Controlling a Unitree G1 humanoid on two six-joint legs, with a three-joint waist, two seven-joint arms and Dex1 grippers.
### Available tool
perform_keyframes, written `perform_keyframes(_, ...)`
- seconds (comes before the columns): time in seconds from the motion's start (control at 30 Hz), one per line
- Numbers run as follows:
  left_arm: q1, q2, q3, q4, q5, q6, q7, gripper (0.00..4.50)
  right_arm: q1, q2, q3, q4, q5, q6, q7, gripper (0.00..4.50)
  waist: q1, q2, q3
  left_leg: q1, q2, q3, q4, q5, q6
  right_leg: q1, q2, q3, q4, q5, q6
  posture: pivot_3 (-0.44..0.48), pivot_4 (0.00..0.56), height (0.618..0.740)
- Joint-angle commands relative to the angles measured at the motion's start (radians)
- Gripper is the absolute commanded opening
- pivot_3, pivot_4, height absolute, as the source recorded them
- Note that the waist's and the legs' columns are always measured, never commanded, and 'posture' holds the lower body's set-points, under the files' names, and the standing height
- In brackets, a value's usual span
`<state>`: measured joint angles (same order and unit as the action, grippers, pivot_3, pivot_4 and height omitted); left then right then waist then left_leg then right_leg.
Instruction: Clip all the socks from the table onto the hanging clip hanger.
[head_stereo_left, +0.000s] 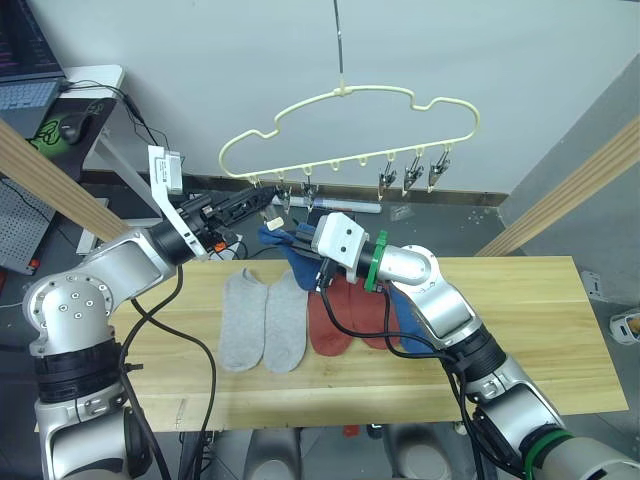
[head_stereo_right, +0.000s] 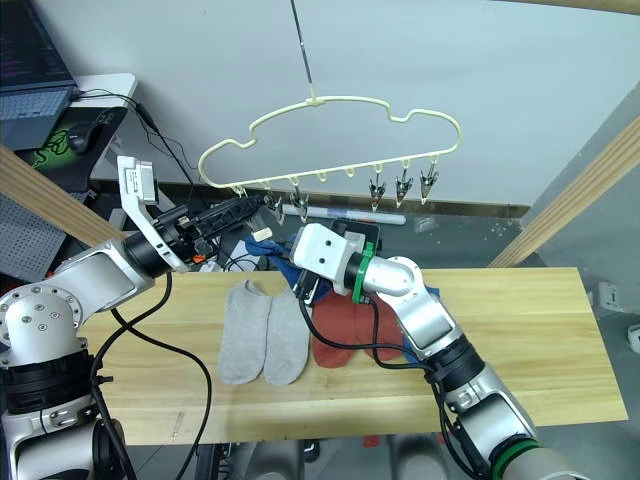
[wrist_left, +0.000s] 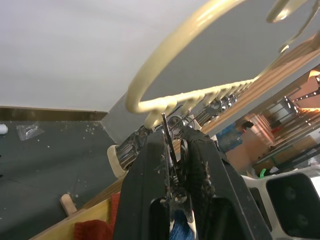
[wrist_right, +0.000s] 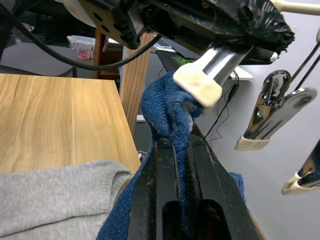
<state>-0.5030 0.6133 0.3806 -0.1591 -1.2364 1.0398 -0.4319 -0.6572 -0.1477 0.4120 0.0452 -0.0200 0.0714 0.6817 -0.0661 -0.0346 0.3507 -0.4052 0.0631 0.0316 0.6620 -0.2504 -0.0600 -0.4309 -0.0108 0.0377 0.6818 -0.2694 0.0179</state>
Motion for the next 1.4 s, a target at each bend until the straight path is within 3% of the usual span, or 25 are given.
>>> perform_keyframes(0.03,0.009,0.015,0.011,-0.024,0.0,-0.012,-0.018,0.94,-0.024,0.019,-0.019,-0.02,0.008,-0.027,-0.005,0.0,0.0,0.0,0.0,0.0,0.0,0.0,0.0,0.0,0.0,0.0,0.0,0.0,0.0,0.0,0.0,-0.13,0.312,0.74)
perform_keyframes(0.33,0.024,0.025,0.015,-0.038,0.003,-0.011,-0.033,3.58,-0.039,0.031,-0.018,0.013,0.011,-0.024,-0.005,0.0,0.002,-0.003,-0.002,-0.009,0.001,-0.001,0.001,0.0,0.0,-0.01,0.0,-0.001,0.001,0.0,-0.001,-0.108,0.301,0.74)
perform_keyframes(0.4,0.028,0.03,0.016,-0.041,0.009,-0.016,-0.034,3.6,-0.04,0.038,-0.024,0.021,0.02,-0.013,-0.007,0.26,0.003,-0.003,-0.002,-0.011,0.001,-0.001,0.001,0.0,0.0,-0.011,0.0,-0.001,0.001,0.001,-0.001,-0.105,0.3,0.74)
perform_keyframes(0.6,0.066,0.064,-0.007,-0.078,0.12,-0.087,-0.064,3.61,-0.031,0.024,-0.027,-0.006,0.01,0.024,0.009,2.17,0.004,-0.003,-0.002,-0.011,0.001,-0.001,0.001,0.0,0.0,-0.011,-0.001,-0.001,0.001,0.001,-0.001,-0.1,0.299,0.74)
perform_keyframes(0.9,0.233,0.077,-0.107,-0.233,0.499,-0.41,-0.099,3.61,0.119,-0.127,-0.088,-0.365,0.094,0.262,0.065,2.17,0.009,-0.004,-0.002,-0.012,0.001,-0.002,0.0,0.0,0.0,-0.011,-0.003,-0.002,0.0,0.001,-0.001,-0.102,0.296,0.74)
perform_keyframes(1.07,0.309,-0.003,-0.106,-0.305,0.598,-0.511,-0.029,3.61,0.216,-0.24,-0.226,-0.602,0.238,0.484,0.073,2.17,0.01,-0.004,-0.003,-0.013,0.0,-0.003,0.001,-0.002,0.005,-0.011,-0.005,-0.002,0.0,0.001,0.0,-0.105,0.296,0.74)
perform_keyframes(1.23,0.366,-0.083,-0.129,-0.364,0.625,-0.538,0.011,3.61,0.248,-0.333,-0.372,-0.724,0.369,0.645,0.057,2.17,0.009,-0.005,-0.003,-0.012,0.0,-0.003,0.002,-0.001,0.006,-0.01,-0.006,-0.002,0.001,0.002,0.001,-0.118,0.297,0.74)
perform_keyframes(1.4,0.358,-0.132,-0.163,-0.365,0.66,-0.566,0.03,2.48,0.239,-0.372,-0.445,-0.772,0.461,0.747,0.018,2.22,0.006,-0.005,-0.003,-0.012,-0.002,-0.002,0.002,-0.001,0.007,-0.01,-0.001,-0.002,0.001,0.004,0.0,-0.137,0.301,0.74)
